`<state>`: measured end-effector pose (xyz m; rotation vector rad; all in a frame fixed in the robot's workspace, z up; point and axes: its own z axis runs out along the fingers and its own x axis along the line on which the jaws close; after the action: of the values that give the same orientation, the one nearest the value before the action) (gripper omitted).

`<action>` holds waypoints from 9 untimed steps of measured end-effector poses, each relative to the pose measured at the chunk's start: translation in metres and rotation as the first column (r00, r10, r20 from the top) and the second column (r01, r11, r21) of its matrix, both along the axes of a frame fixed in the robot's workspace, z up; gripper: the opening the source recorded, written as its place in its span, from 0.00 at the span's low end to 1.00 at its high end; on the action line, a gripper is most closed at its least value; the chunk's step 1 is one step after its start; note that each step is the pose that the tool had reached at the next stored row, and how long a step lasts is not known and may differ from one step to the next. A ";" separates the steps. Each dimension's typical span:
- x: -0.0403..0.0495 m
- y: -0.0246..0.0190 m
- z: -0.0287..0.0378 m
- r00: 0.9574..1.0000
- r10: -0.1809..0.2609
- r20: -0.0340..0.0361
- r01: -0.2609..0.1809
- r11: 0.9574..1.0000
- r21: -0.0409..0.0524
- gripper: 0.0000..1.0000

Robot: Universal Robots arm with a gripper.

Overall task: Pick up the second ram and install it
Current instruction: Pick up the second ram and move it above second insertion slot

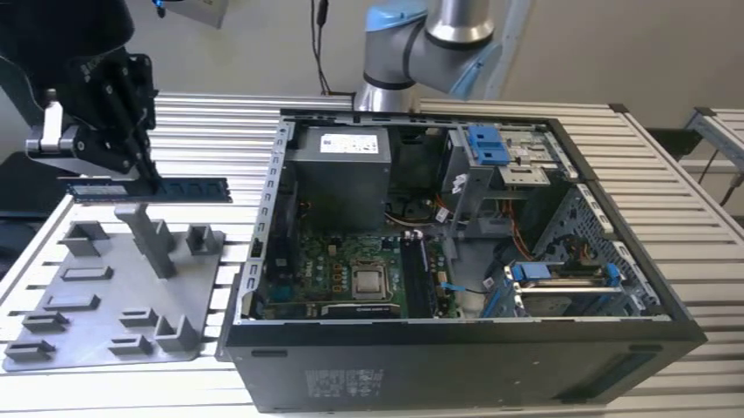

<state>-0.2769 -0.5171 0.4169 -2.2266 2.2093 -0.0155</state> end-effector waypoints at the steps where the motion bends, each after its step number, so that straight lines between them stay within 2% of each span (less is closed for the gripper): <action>1: 0.0037 0.0000 0.0000 1.000 0.000 0.000 0.000 1.000 0.000 0.14; 9: 0.0332 0.0000 0.0000 1.000 0.000 0.000 0.000 1.000 0.000 0.14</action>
<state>-0.2437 -0.5171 0.4169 -2.2267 2.2092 -0.0156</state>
